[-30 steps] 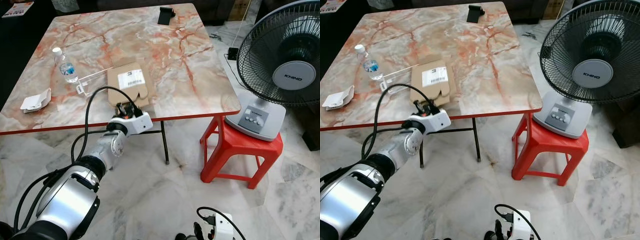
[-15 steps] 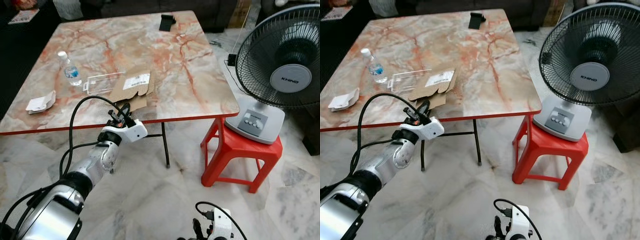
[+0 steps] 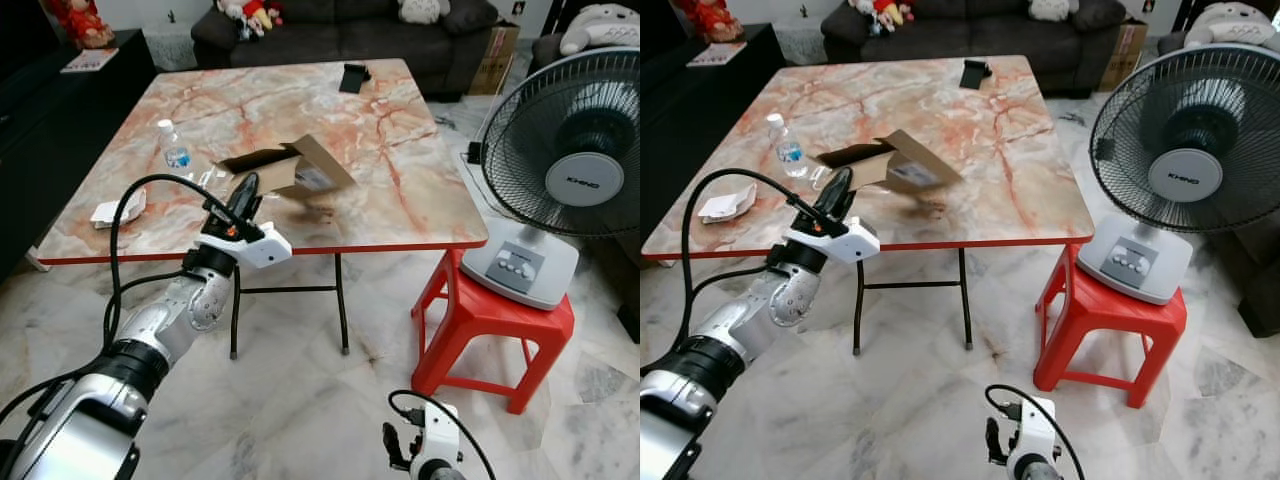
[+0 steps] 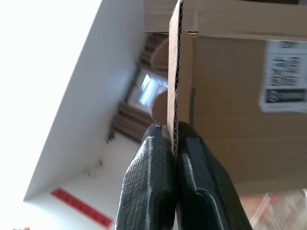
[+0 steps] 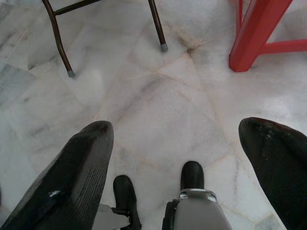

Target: Picking trash to rubbish bin

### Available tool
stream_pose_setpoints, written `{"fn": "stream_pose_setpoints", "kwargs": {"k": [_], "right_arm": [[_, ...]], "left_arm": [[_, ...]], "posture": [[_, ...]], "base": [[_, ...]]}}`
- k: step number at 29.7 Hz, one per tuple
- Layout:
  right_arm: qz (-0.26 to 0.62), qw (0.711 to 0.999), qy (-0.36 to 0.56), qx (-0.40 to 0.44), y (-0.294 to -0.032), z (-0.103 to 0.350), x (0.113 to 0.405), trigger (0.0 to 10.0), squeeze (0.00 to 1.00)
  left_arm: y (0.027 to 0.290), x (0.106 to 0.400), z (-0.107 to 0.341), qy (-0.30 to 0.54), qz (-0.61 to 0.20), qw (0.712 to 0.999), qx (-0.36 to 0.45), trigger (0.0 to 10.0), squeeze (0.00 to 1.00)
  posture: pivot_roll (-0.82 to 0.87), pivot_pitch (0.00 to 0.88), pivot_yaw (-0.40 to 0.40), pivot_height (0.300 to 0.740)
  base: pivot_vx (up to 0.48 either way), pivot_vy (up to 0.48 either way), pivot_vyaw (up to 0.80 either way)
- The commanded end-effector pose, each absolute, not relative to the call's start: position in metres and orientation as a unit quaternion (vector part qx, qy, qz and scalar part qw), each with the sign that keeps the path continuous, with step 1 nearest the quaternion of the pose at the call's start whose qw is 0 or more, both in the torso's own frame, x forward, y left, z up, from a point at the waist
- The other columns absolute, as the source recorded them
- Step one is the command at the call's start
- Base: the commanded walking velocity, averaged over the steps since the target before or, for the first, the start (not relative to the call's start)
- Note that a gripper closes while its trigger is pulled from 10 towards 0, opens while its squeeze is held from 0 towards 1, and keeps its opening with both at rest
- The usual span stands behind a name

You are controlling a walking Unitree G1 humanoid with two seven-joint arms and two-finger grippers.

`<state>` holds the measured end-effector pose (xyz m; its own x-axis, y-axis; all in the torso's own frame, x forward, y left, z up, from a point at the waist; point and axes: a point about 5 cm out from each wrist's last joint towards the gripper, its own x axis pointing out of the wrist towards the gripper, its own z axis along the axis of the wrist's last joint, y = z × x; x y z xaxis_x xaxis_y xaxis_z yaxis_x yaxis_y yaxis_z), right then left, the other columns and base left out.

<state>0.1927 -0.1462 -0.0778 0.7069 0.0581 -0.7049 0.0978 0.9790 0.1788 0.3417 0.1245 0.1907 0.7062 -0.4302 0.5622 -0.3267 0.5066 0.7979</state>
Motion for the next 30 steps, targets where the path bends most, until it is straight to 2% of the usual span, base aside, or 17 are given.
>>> {"fn": "stream_pose_setpoints", "kwargs": {"k": [1, 5, 9, 13, 14, 15, 17, 21, 24, 30], "right_arm": [[-0.015, 0.915, 0.389, 0.105, -0.146, -0.079, 0.192, 10.0, 0.0], [-0.015, 0.915, 0.39, 0.103, -0.146, -0.079, 0.191, 10.0, 0.0], [-0.013, 0.915, 0.391, 0.102, -0.146, -0.079, 0.192, 10.0, 0.0], [-0.012, 0.914, 0.391, 0.102, -0.146, -0.079, 0.192, 10.0, 0.0], [-0.012, 0.914, 0.391, 0.102, -0.146, -0.079, 0.192, 10.0, 0.0], [-0.011, 0.914, 0.392, 0.102, -0.145, -0.079, 0.193, 10.0, 0.0], [-0.01, 0.914, 0.393, 0.101, -0.145, -0.079, 0.193, 10.0, 0.0], [-0.009, 0.913, 0.394, 0.1, -0.145, -0.079, 0.192, 10.0, 0.0], [-0.007, 0.912, 0.398, 0.099, -0.144, -0.08, 0.19, 10.0, 0.0], [-0.006, 0.911, 0.4, 0.099, -0.143, -0.081, 0.188, 10.0, 0.0]], "left_arm": [[0.124, 0.338, 0.203, -0.409, -0.03, 0.774, 0.483, 10.0, 0.0], [0.117, 0.34, 0.195, -0.361, -0.083, 0.809, 0.457, 10.0, 0.0], [0.114, 0.333, 0.159, -0.255, -0.181, 0.873, 0.374, 10.0, 0.0], [0.115, 0.325, 0.128, -0.158, -0.25, 0.892, 0.342, 10.0, 0.0], [0.115, 0.325, 0.128, -0.158, -0.25, 0.892, 0.342, 10.0, 0.0], [0.123, 0.317, 0.106, -0.099, -0.281, 0.894, 0.335, 10.0, 0.0], [0.13, 0.312, 0.093, -0.064, -0.293, 0.895, 0.33, 10.0, 0.0], [0.142, 0.308, 0.083, -0.031, -0.298, 0.897, 0.326, 10.0, 0.0], [0.151, 0.3, 0.074, -0.013, -0.327, 0.879, 0.347, 10.0, 0.0], [0.147, 0.289, 0.076, -0.014, -0.385, 0.853, 0.351, 10.0, 0.0]], "posture": [[-0.1, 0.0, 0.032, 0.74], [-0.09, 0.0, 0.03, 0.74], [-0.09, 0.0, 0.032, 0.74], [-0.09, 0.0, 0.032, 0.74], [-0.09, 0.0, 0.032, 0.74], [-0.09, 0.0, 0.037, 0.74], [-0.09, 0.0, 0.037, 0.74], [-0.08, 0.0, 0.04, 0.74], [-0.08, 0.0, 0.039, 0.74], [-0.08, 0.0, 0.043, 0.74]], "base": [[0.0, 0.0, 0.0], [0.0, 0.0, 0.0], [0.0, 0.0, 0.0], [0.0, 0.0, 0.0], [0.0, 0.0, 0.0], [0.0, 0.0, 0.0], [0.0, 0.0, 0.0], [0.0, 0.0, 0.0], [0.0, 0.0, 0.0], [0.0, 0.0, 0.0]]}}
